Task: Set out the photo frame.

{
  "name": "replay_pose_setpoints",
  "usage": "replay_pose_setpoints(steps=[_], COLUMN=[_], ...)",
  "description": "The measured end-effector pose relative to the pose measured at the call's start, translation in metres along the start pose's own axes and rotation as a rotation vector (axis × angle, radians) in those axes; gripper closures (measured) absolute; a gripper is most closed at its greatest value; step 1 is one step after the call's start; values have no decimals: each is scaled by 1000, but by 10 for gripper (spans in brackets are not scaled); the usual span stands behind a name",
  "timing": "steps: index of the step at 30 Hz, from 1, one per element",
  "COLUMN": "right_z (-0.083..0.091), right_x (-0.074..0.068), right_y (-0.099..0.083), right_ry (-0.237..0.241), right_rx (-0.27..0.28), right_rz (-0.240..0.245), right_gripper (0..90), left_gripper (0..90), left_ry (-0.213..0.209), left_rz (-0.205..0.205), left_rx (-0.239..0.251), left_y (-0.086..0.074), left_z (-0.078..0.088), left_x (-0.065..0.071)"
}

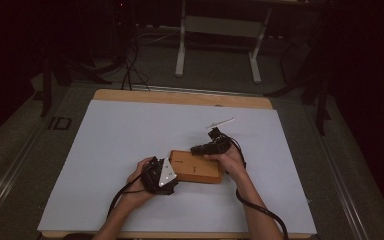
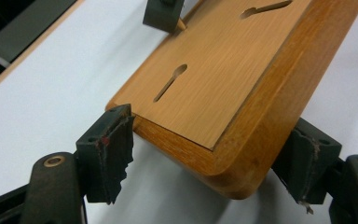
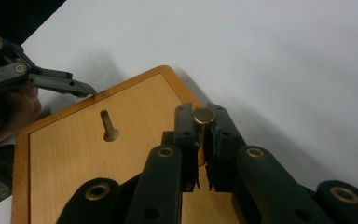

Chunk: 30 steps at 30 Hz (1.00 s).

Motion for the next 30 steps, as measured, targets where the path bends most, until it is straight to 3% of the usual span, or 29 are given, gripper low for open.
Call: replay_pose_setpoints(steps=[6, 8, 11, 14, 18, 24, 30], right_z=[1, 1, 1, 0, 0, 0, 2], right_x=[-5, -6, -10, -14, -13, -16, -15], right_y=[1, 2, 2, 1, 0, 2, -2], right_ry=[-13, -18, -4, 1, 13, -26, -37], right_rx=[-31, -45, -74, -85, -77, -91, -80], right_rz=[13, 15, 22, 35, 19, 48, 46], right_gripper=[842, 842, 843, 841, 838, 773, 725], left_gripper=[297, 316, 375, 392, 396, 417, 444], left_ry=[-2, 7, -30, -38, -37, -36, -42], left_rz=[-4, -29, -76, -97, -92, -65, -45], left_rx=[36, 52, 84, 92, 98, 120, 139], left_y=[2, 4, 8, 12, 12, 12, 14], left_z=[6, 9, 12, 9, 11, 15, 15], left_x=[0, 2, 10, 16, 15, 10, 7])
Point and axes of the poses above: each handheld gripper's, and its own axes: z roughly backward along the jaws, y roughly out of its top, x roughly to its right, the point moved 1 cm from there along -z, roughly forward along the jaws, and after that the axes turned 1 degree about y, right-handed, at the moved point
